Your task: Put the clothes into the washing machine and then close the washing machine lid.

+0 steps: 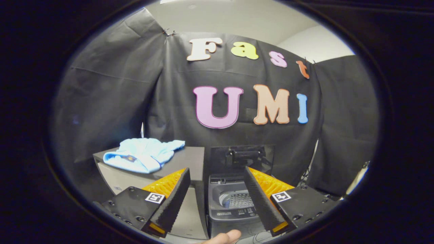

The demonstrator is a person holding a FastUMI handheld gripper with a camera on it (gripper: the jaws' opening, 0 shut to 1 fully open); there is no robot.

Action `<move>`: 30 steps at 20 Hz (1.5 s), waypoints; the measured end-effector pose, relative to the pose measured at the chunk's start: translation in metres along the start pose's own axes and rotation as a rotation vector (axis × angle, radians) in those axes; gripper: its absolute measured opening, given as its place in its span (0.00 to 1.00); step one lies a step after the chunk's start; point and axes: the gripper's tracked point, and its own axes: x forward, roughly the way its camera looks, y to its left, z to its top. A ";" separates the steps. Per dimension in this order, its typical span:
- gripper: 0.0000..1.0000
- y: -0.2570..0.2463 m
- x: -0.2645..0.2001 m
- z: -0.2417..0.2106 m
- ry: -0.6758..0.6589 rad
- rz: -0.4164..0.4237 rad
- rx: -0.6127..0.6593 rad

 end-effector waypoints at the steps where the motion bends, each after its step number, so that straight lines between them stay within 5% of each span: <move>1: 0.99 0.017 0.008 0.010 -0.005 0.016 -0.001; 6: 0.99 0.111 0.053 0.052 -0.027 0.122 -0.016; 10: 0.98 0.187 0.093 0.059 0.022 0.230 0.093; 14: 0.98 0.211 0.138 0.032 0.184 0.154 0.159; 18: 0.98 0.251 0.178 0.005 0.335 0.206 0.179; 23: 0.98 0.269 0.183 -0.065 0.632 0.183 0.030; 30: 0.97 0.262 0.191 -0.061 0.605 0.078 0.095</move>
